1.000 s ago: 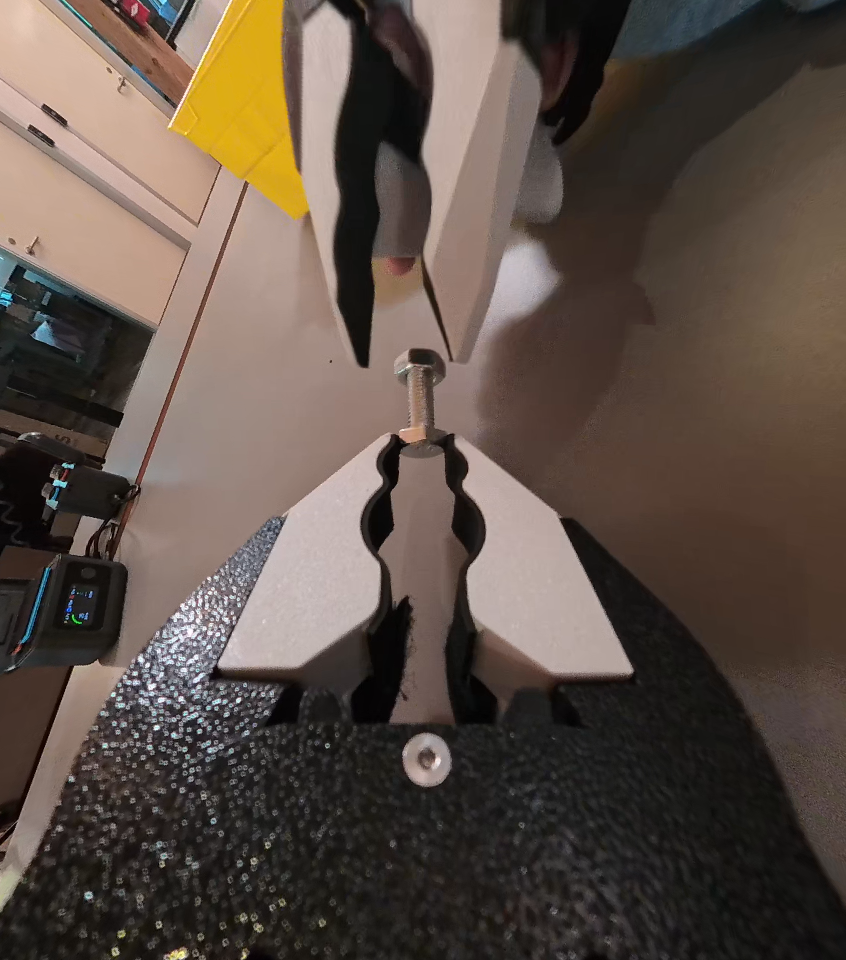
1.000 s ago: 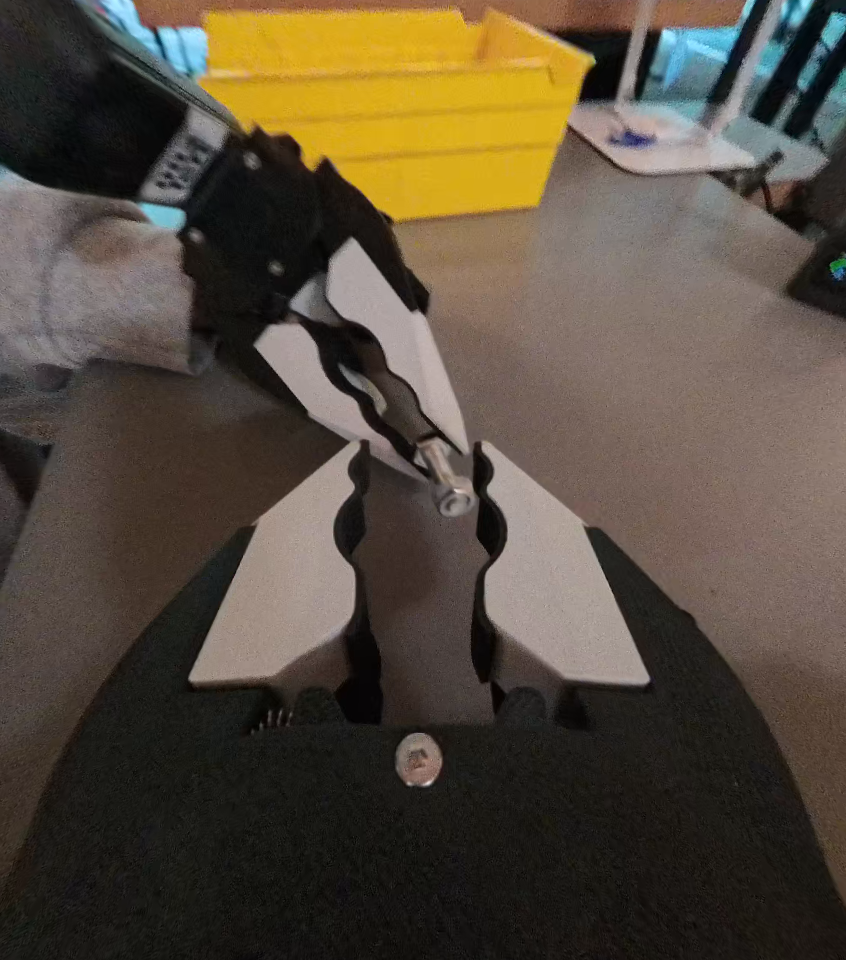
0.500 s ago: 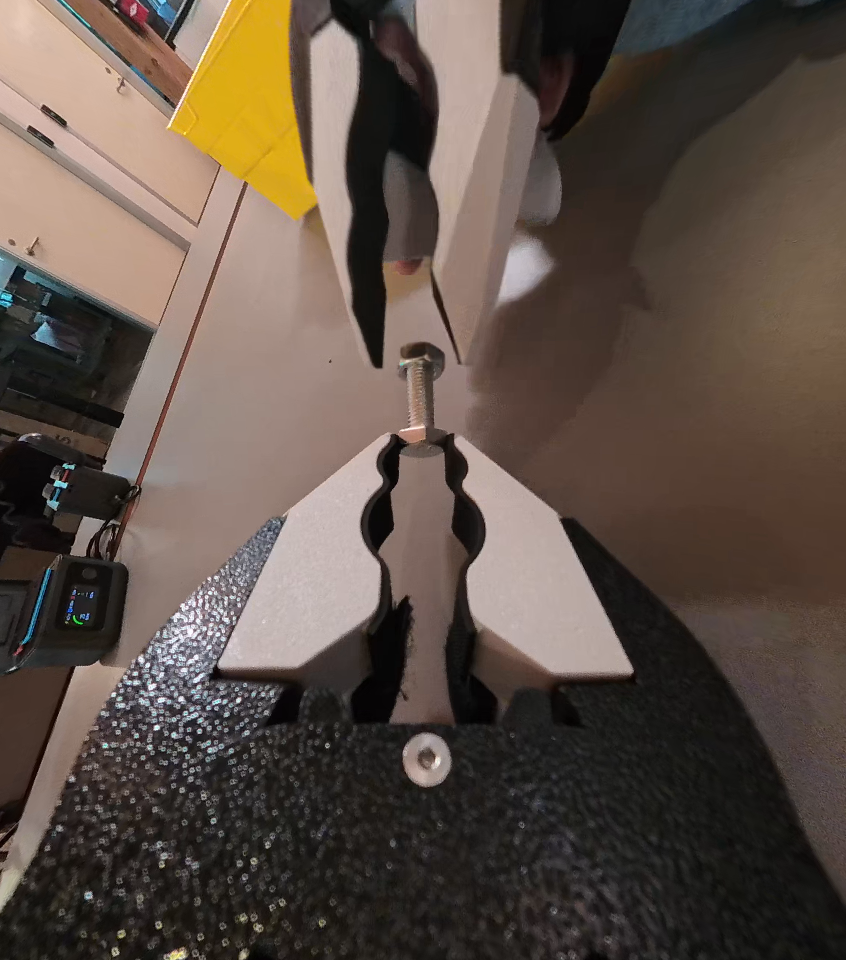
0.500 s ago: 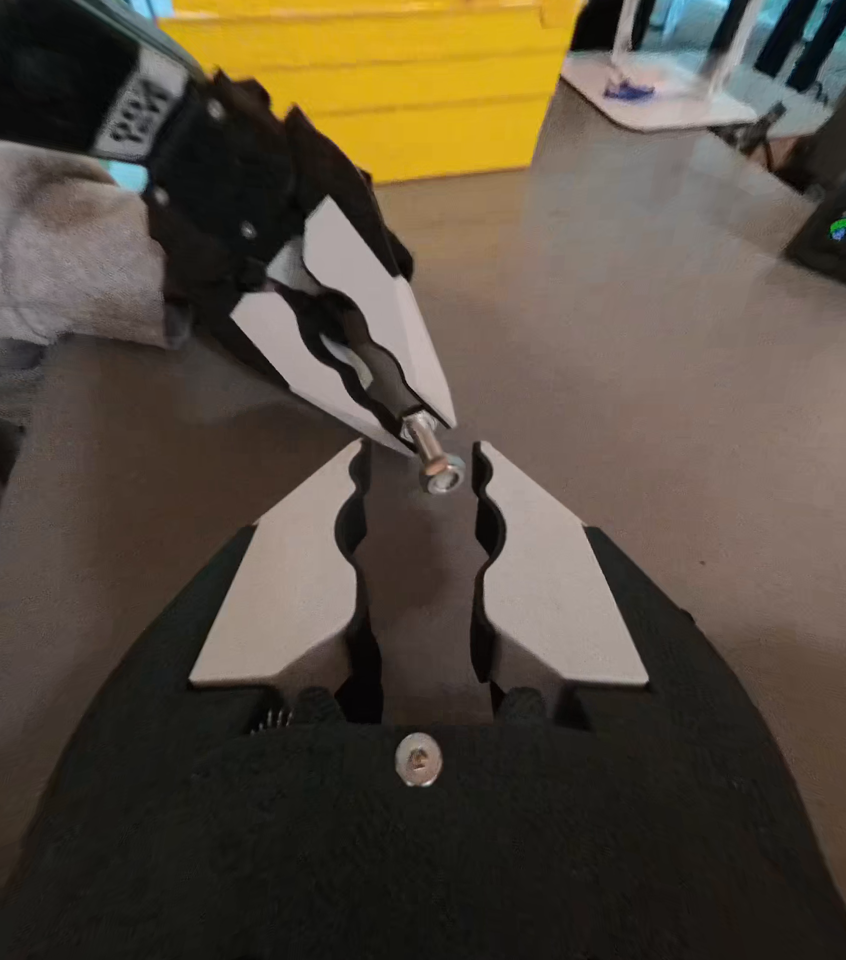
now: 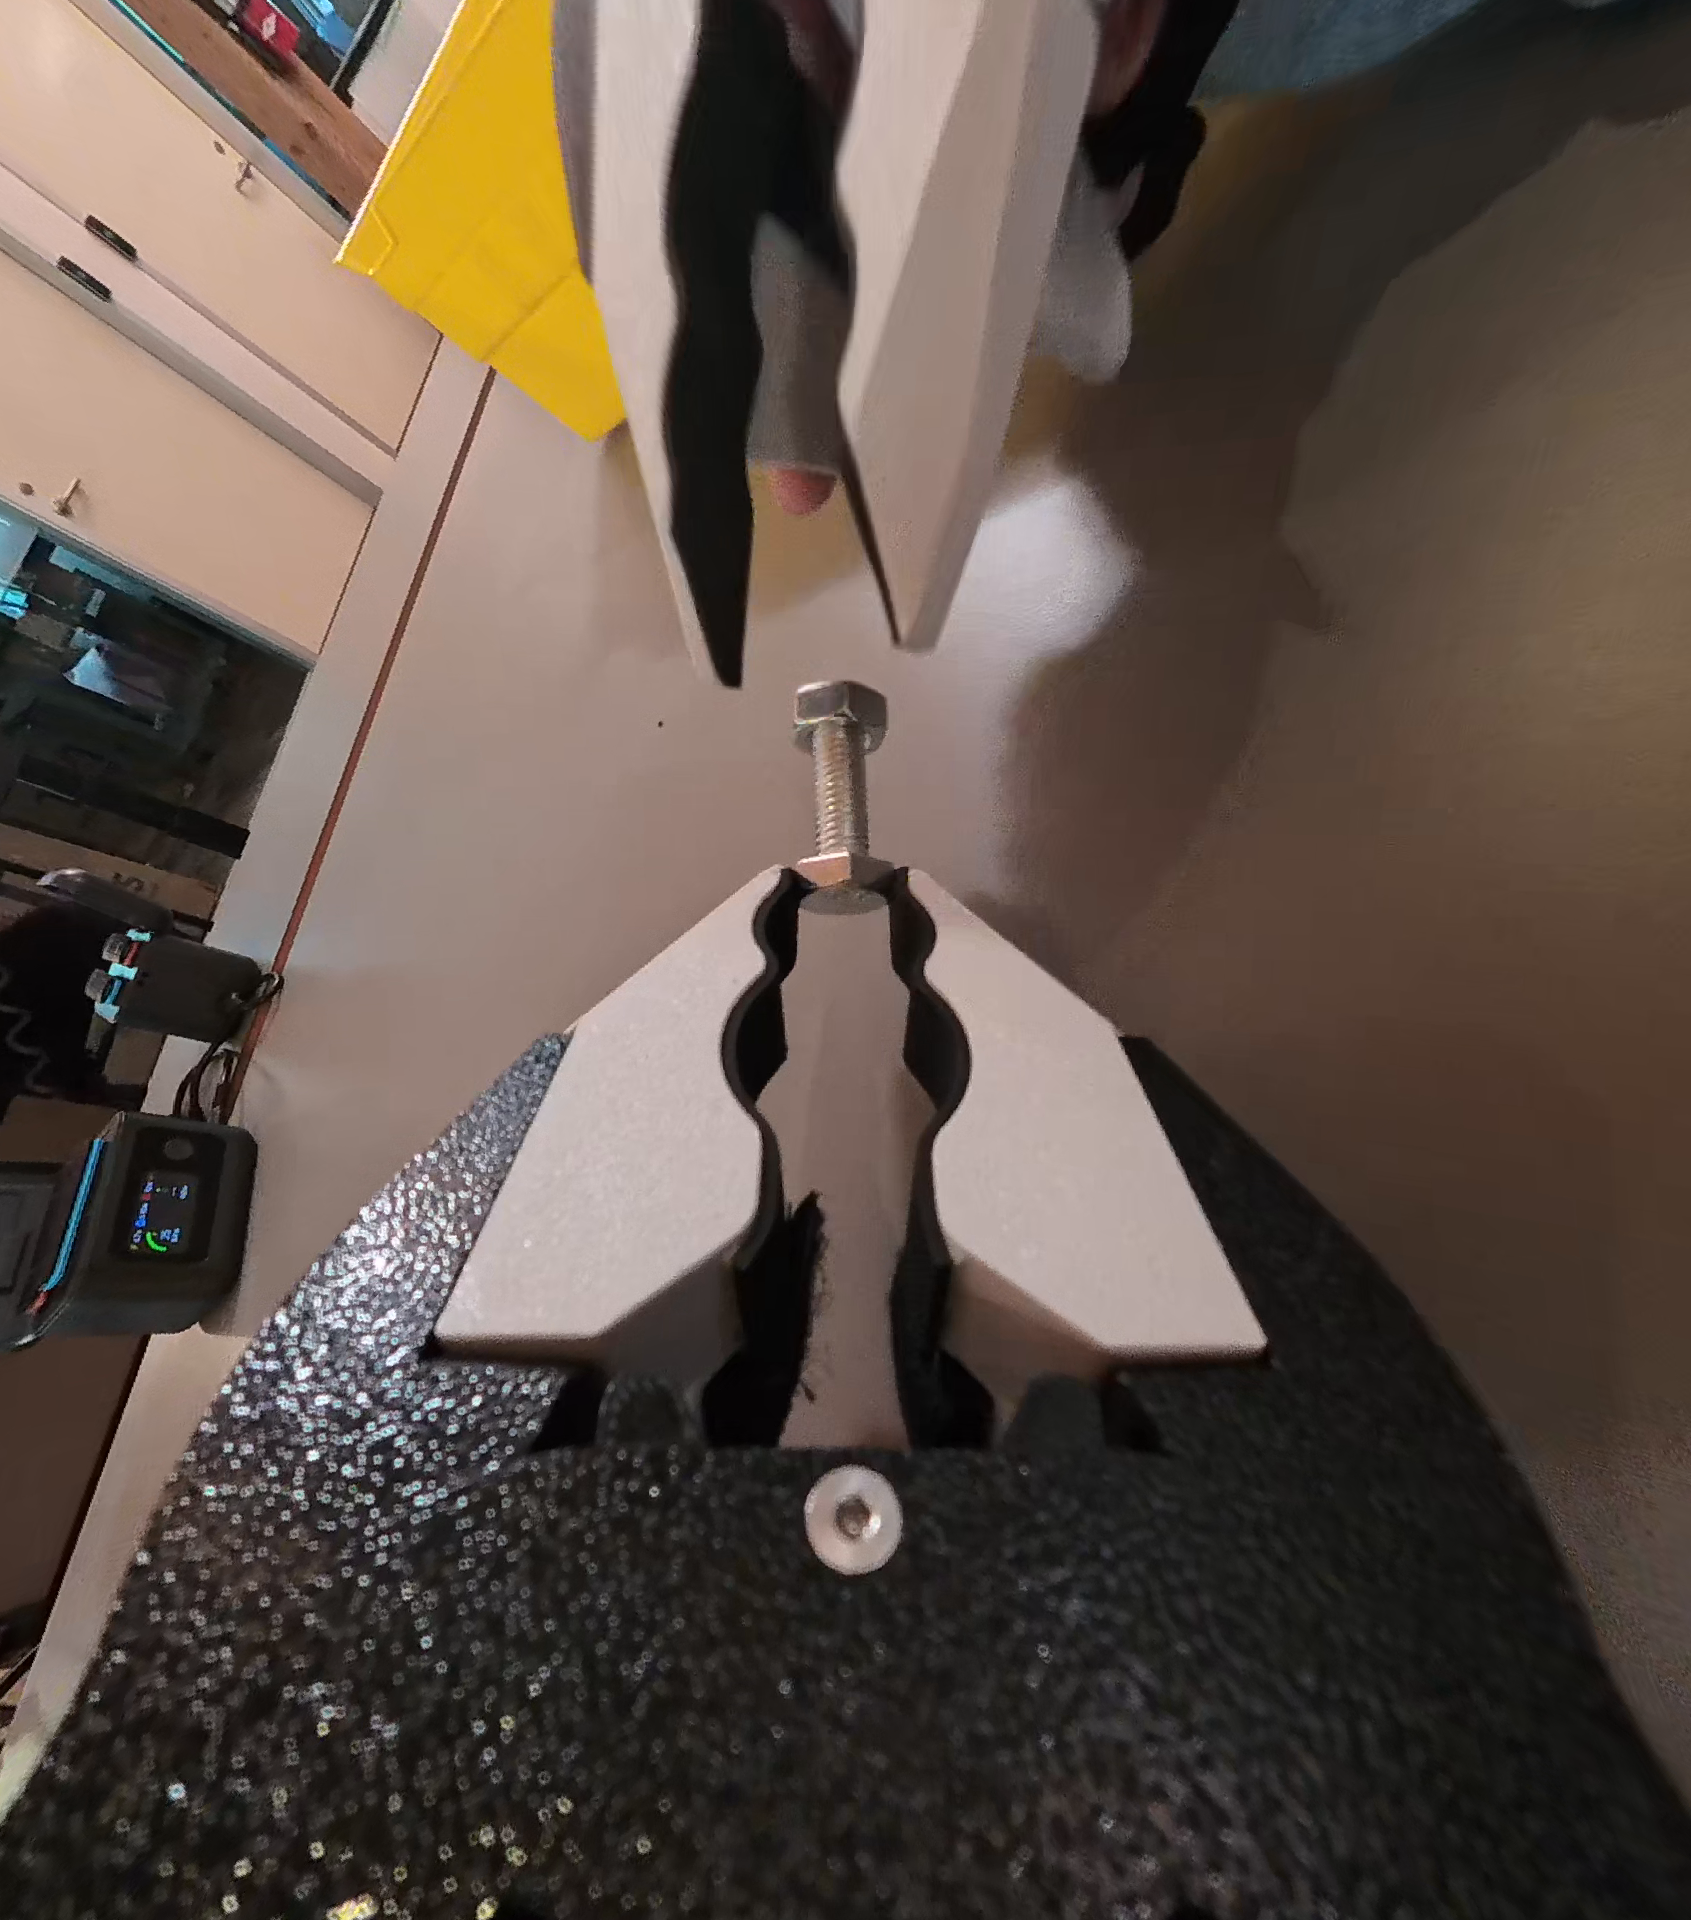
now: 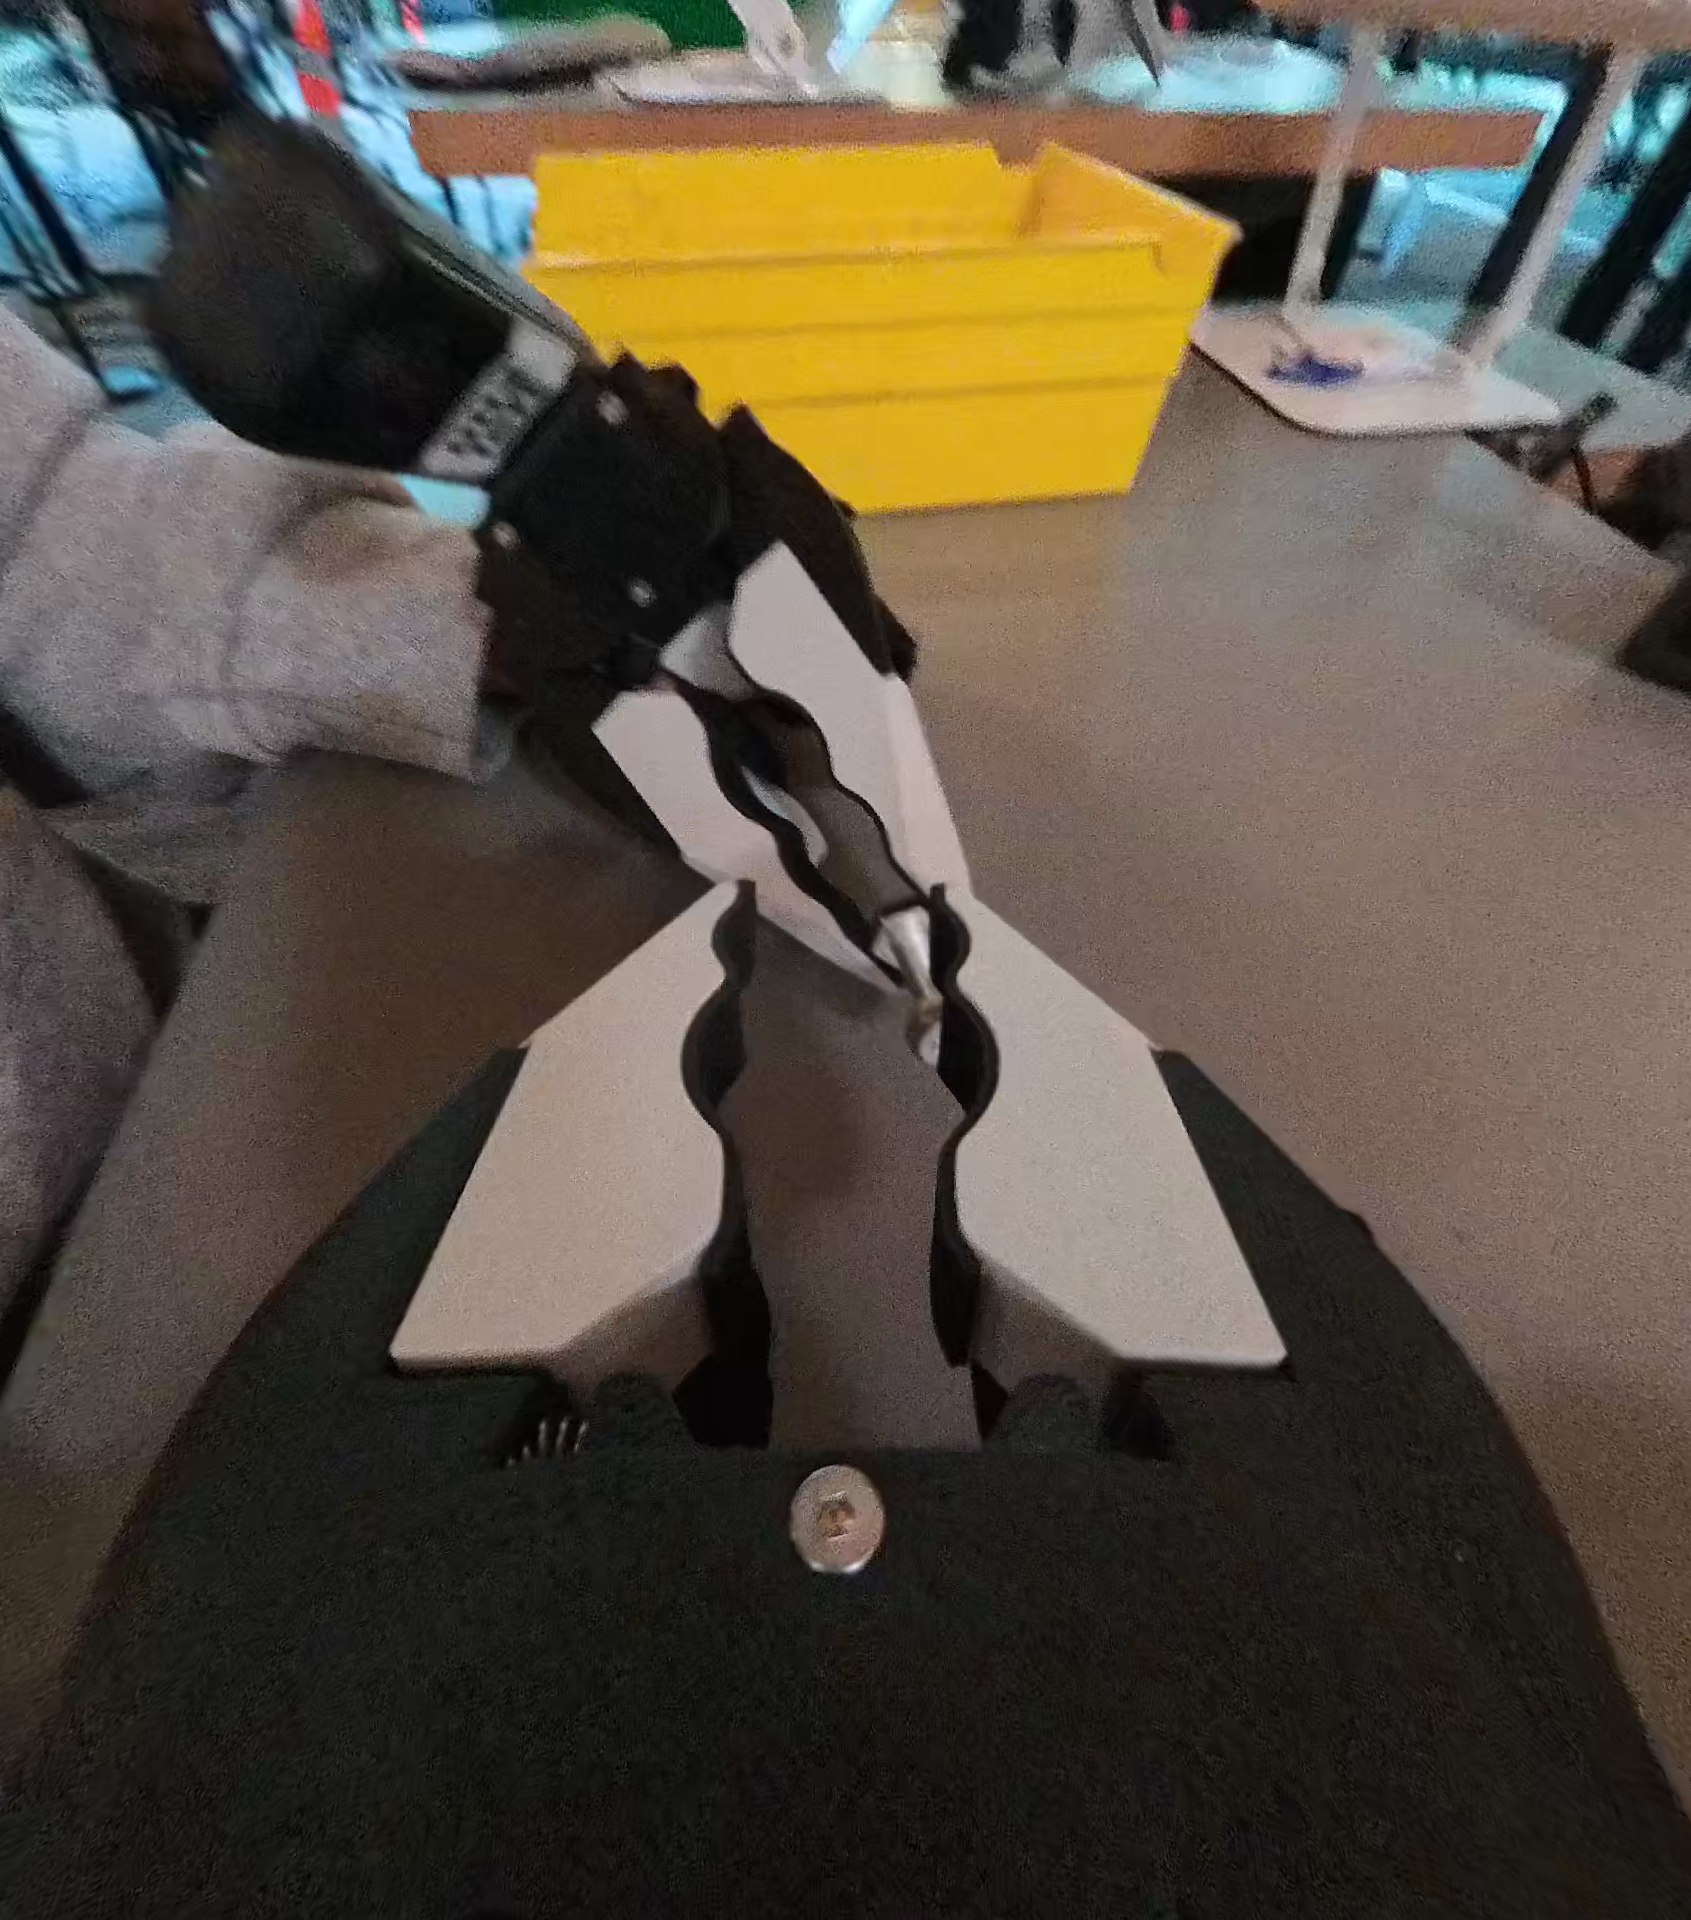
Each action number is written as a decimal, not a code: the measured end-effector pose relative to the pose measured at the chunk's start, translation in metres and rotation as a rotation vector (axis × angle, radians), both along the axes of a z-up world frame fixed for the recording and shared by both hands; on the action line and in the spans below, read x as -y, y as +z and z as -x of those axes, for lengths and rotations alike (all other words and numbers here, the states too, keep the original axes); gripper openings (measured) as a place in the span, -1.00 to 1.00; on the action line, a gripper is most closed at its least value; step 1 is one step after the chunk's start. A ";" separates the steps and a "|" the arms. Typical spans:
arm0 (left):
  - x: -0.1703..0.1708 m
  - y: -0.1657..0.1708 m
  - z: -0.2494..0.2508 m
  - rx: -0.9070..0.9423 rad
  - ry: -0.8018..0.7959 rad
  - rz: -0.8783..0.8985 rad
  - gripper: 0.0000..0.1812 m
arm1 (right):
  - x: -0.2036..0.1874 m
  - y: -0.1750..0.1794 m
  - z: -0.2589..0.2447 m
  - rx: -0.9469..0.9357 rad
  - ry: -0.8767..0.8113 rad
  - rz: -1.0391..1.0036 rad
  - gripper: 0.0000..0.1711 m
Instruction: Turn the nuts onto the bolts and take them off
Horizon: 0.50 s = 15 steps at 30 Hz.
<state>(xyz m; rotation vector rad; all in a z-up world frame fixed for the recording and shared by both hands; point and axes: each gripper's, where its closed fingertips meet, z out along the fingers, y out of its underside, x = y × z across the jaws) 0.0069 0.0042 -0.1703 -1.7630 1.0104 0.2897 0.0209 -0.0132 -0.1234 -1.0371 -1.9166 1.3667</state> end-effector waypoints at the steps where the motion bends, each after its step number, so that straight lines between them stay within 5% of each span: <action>1: 0.000 0.000 0.000 -0.001 0.001 0.001 -0.82 | -0.011 -0.011 0.002 0.057 -0.051 -0.030 -0.64; 7: 0.000 0.000 0.000 -0.001 -0.001 0.000 -0.83 | -0.022 -0.042 0.001 0.239 -0.112 -0.045 -0.56; 15: 0.000 0.000 -0.001 -0.004 -0.002 -0.002 -0.82 | 0.001 -0.014 0.003 -0.007 -0.006 -0.122 -0.62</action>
